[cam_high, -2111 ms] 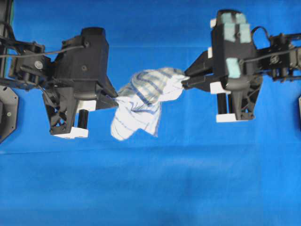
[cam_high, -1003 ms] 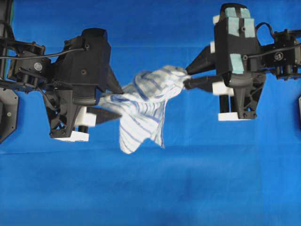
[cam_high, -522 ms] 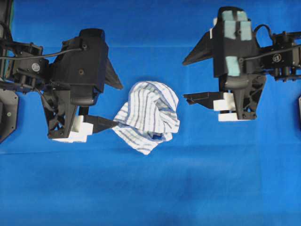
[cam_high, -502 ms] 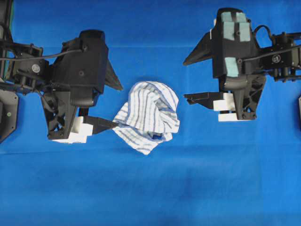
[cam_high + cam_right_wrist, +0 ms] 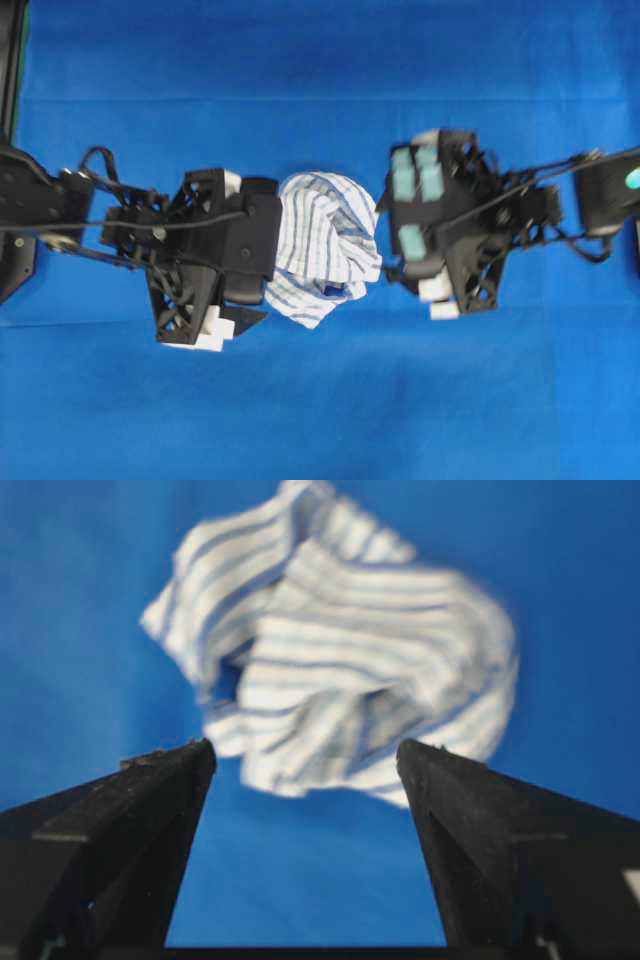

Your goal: Lift the towel with both arms.

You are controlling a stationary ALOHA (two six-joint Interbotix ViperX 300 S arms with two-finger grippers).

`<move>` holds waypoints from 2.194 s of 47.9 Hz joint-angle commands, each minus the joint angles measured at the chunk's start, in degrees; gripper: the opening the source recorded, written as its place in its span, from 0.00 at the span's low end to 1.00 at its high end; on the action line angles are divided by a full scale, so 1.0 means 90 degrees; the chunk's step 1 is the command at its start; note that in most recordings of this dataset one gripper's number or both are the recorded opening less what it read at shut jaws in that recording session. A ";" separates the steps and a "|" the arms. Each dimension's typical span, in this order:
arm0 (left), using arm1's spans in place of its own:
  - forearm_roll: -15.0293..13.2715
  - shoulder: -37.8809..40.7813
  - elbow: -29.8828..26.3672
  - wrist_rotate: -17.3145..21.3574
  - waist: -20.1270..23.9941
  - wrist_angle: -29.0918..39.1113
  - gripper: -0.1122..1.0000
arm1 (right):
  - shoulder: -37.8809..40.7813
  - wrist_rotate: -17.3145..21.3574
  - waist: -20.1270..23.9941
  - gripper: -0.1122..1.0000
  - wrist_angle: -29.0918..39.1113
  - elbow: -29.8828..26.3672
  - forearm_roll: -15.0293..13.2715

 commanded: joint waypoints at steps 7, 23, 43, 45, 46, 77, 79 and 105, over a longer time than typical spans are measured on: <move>-0.0029 0.0371 0.0527 -0.0029 -0.0068 -0.0752 0.90 | 0.0557 0.0098 0.0215 0.73 -0.1084 0.0332 0.0195; -0.0029 0.1641 0.0986 -0.0029 -0.0068 -0.2021 0.90 | 0.1729 0.0117 0.0225 0.73 -0.2119 0.0547 0.0312; -0.0059 0.2139 0.1240 -0.0059 0.0068 -0.2725 0.85 | 0.2412 0.0117 0.0205 0.73 -0.2686 0.0547 0.0371; -0.0059 0.2139 0.1250 -0.0068 0.0078 -0.2744 0.81 | 0.2422 0.0117 0.0186 0.72 -0.2686 0.0547 0.0371; -0.0059 0.2139 0.1250 -0.0068 0.0068 -0.2754 0.78 | 0.2422 0.0117 0.0166 0.72 -0.2686 0.0537 0.0361; -0.0059 0.1885 0.1221 -0.0078 0.0117 -0.2480 0.14 | 0.2334 0.0088 -0.0313 0.13 -0.2686 0.0605 0.0293; -0.0059 0.1787 0.1211 -0.0078 0.0117 -0.2402 0.14 | 0.2285 0.0088 -0.0313 0.13 -0.2676 0.0586 0.0293; -0.0029 -0.0283 0.0313 -0.0596 0.0273 0.0049 0.14 | -0.0010 0.0010 -0.0322 0.13 -0.1035 0.0215 0.0020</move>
